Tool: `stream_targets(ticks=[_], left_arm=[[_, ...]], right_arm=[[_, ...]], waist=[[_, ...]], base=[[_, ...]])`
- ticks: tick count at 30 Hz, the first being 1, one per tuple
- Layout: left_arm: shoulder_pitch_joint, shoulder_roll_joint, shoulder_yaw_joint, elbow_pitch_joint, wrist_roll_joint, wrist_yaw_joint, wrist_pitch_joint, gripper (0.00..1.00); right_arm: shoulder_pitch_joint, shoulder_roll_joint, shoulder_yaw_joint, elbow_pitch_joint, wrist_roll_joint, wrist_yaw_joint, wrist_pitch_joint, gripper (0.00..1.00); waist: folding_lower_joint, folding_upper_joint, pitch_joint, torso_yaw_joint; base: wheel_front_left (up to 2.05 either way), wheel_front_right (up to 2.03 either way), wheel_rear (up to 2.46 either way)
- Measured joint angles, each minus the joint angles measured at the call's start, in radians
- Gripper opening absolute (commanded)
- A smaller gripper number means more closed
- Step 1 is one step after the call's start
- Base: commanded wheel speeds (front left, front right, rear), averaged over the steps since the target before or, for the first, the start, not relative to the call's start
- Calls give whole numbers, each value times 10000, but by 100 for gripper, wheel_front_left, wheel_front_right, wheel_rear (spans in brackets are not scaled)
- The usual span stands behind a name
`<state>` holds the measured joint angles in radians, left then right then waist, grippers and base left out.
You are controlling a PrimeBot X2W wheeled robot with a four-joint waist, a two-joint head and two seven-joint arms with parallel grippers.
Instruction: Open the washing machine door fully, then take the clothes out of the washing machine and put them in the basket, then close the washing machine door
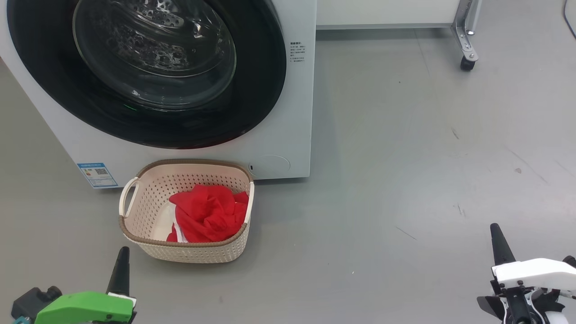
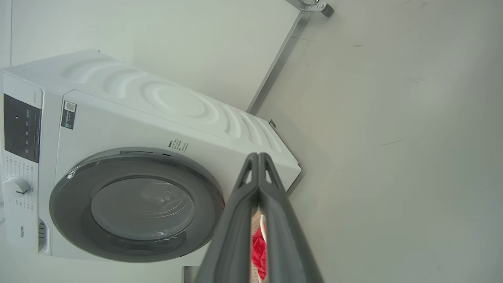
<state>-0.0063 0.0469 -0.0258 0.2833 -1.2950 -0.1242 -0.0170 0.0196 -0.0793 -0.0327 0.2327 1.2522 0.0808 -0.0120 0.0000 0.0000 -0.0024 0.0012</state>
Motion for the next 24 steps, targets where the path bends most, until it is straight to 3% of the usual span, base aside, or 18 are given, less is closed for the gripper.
stream_targets(ticks=[24], left_arm=[[-384, 38, 543, -8, -2610, 0, 780, 0]], right_arm=[[-583, 167, -579, 347, 2936, 316, 782, 0]], waist=[[0, 0, 40, -10]], base=[[0, 0, 0]])
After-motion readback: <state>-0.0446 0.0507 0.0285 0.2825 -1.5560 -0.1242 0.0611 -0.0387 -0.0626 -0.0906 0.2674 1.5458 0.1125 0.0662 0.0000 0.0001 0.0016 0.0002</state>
